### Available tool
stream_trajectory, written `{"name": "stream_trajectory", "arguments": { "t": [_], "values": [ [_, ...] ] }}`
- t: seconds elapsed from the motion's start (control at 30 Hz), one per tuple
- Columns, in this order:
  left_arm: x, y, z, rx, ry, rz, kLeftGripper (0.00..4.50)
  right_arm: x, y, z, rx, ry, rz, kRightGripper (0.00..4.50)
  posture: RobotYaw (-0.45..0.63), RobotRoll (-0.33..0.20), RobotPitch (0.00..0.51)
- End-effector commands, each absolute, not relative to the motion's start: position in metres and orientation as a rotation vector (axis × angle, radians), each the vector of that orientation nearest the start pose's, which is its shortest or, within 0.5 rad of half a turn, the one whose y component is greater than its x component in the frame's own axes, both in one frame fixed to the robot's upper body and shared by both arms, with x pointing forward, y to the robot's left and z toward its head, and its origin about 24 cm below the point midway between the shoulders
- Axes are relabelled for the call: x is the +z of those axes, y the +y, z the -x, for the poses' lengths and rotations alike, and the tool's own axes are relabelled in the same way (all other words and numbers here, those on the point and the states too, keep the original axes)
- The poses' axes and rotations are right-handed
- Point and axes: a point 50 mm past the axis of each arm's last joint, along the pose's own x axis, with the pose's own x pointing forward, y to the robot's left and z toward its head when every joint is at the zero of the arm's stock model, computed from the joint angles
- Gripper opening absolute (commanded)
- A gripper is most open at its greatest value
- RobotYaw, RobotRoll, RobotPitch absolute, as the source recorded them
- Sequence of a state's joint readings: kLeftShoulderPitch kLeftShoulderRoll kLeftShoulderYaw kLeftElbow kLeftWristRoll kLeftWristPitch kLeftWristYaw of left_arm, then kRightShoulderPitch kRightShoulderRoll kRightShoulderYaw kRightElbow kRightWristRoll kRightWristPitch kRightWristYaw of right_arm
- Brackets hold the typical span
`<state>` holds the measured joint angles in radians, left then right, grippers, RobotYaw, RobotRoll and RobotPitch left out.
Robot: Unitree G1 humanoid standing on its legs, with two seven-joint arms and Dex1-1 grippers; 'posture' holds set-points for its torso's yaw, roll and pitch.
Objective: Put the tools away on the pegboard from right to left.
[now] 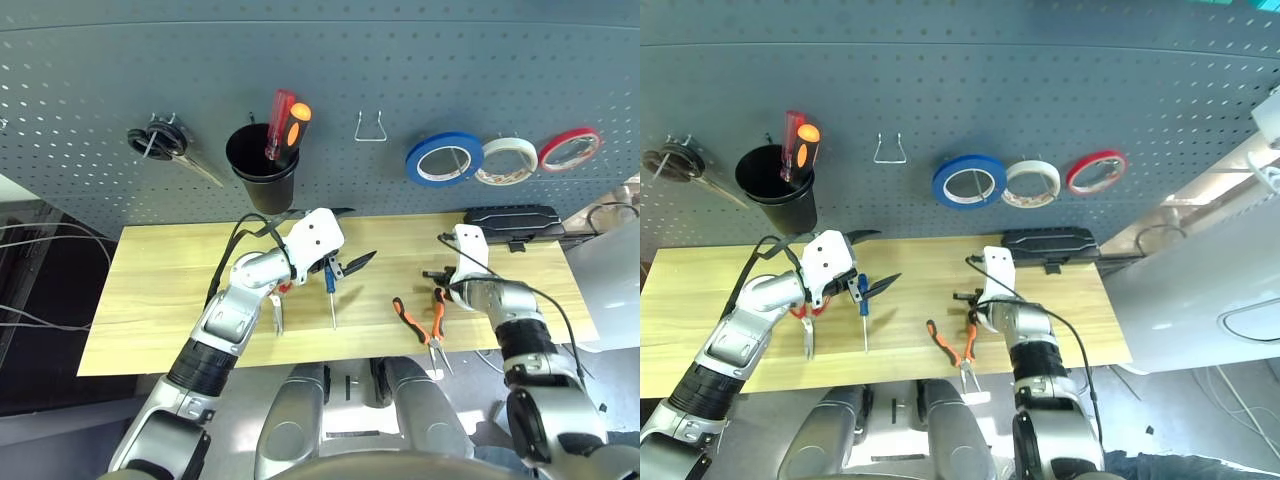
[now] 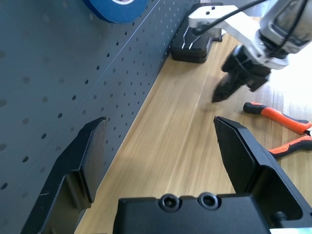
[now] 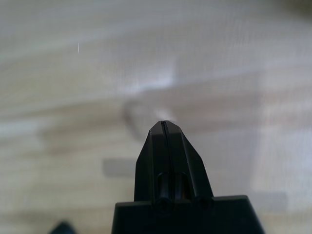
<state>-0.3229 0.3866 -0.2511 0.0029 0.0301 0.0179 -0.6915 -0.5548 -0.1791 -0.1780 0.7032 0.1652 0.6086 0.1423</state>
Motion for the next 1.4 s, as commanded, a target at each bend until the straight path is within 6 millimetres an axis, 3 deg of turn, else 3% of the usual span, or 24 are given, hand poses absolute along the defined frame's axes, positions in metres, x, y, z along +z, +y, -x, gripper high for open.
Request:
{"name": "stream_trajectory", "arguments": {
  "t": [0.03,0.2,0.27,0.4,0.57,0.67,1.0,1.17,1.4],
  "values": [
    [0.094,0.114,-0.283,-0.967,-0.072,-0.531,4.5,-0.019,-0.188,-0.319,-0.013,0.765,-0.189,0.01,0.01,0.0,0.277],
    [0.095,0.114,-0.283,-0.97,-0.072,-0.532,4.5,-0.015,-0.186,-0.327,0.013,0.744,-0.184,0.01,0.01,0.0,0.282],
    [0.095,0.114,-0.283,-0.969,-0.071,-0.532,4.5,-0.012,-0.184,-0.329,0.051,0.76,-0.198,0.39,0.02,0.0,0.283],
    [0.095,0.115,-0.283,-0.966,-0.07,-0.534,4.5,-0.003,-0.177,-0.327,0.169,0.816,-0.236,1.66,0.02,0.0,0.284],
    [0.095,0.116,-0.282,-0.963,-0.069,-0.537,4.5,0.013,-0.163,-0.297,0.362,0.962,-0.217,3.42,0.01,0.0,0.283],
    [0.095,0.116,-0.282,-0.965,-0.069,-0.537,4.5,0.021,-0.164,-0.284,0.395,0.983,-0.197,4.47,0.01,0.0,0.281],
    [0.095,0.118,-0.285,-0.971,-0.067,-0.546,4.5,0.038,-0.188,-0.275,0.401,1.006,-0.144,4.47,-0.01,0.0,0.267],
    [0.094,0.118,-0.286,-0.974,-0.063,-0.549,4.5,0.04,-0.149,-0.253,0.407,1.069,-0.145,4.47,-0.01,0.0,0.264],
    [0.094,0.118,-0.286,-0.977,-0.061,-0.546,4.5,0.042,-0.158,-0.236,0.333,1.109,-0.135,4.47,-0.01,0.0,0.266]
  ]
}}
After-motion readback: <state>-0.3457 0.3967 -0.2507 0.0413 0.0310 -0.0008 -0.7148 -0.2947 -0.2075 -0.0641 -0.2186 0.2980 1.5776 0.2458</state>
